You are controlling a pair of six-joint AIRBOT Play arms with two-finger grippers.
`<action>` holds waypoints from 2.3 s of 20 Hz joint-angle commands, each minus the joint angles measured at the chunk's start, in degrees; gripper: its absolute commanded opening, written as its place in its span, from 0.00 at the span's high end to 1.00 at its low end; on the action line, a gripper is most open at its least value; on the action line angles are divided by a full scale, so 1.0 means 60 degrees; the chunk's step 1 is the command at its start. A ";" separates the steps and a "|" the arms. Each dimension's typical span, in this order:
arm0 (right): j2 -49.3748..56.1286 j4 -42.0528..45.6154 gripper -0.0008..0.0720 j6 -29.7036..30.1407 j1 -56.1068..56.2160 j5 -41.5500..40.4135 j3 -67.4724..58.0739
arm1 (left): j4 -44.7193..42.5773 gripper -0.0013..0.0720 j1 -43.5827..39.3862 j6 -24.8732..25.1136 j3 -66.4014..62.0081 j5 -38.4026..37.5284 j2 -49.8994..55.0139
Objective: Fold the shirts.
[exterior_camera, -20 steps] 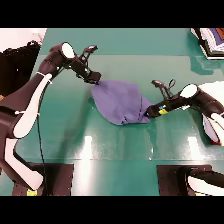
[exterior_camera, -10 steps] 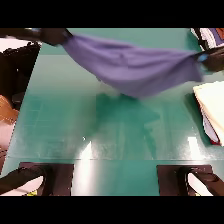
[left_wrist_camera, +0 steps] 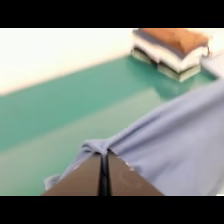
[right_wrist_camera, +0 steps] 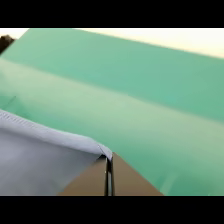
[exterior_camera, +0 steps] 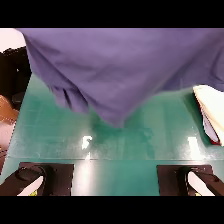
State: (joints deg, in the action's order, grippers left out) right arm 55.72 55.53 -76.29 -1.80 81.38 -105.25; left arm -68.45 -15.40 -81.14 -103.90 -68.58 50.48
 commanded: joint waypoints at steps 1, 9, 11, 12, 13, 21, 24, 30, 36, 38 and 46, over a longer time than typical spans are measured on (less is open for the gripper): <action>0.1676 0.0044 0.97 -0.0838 0.0637 0.1304 -0.0900 | 0.0051 0.95 0.0011 -0.0015 0.0699 -0.1668 0.0729; 0.6706 0.2080 0.97 -0.0951 0.3297 0.2954 -0.0871 | 0.0342 0.95 0.0015 0.0379 0.6098 -0.1206 0.3319; 0.7377 0.2069 0.97 -0.0951 0.3563 0.2790 -0.0874 | 0.0339 0.95 0.0011 0.0656 0.6896 0.0124 0.3894; 0.7581 0.2073 0.97 -0.0951 0.3625 0.2783 -0.0874 | 0.0342 0.95 0.0015 0.0667 0.6987 0.0474 0.4124; 0.7690 0.2076 0.97 -0.0951 0.3654 0.2769 -0.0874 | 0.0346 0.95 0.0011 0.0670 0.6980 0.0641 0.4295; 0.7493 0.2069 0.97 -0.0954 0.3428 0.2685 -0.0922 | -0.0568 0.29 0.0157 0.0845 0.4575 0.0419 0.4255; 0.7257 0.2076 0.97 -0.0951 0.3417 0.2612 -0.0922 | -0.0565 0.29 0.0805 0.0229 0.3774 0.1657 0.4331; 0.7155 0.2000 0.97 -0.0951 0.3428 0.2437 -0.0918 | 0.0033 0.29 0.1264 0.0073 0.3774 0.1865 0.6524; 0.7158 0.2000 0.97 -0.0951 0.3428 0.2422 -0.0918 | 0.1596 0.33 0.1253 0.0095 0.3774 0.2969 0.7916; 0.7158 0.2000 0.97 -0.0954 0.3428 0.2350 -0.0918 | 0.1606 0.71 0.1253 0.0095 0.3770 0.3206 0.7916; 0.6601 0.2659 0.97 -0.0659 0.3417 0.2350 -0.0925 | 0.1377 0.95 0.1257 0.0033 0.3763 0.2965 0.6346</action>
State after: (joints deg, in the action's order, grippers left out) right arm 97.38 68.53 -81.28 18.74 95.57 -110.74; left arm -58.94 -7.90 -80.90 -81.28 -51.79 93.76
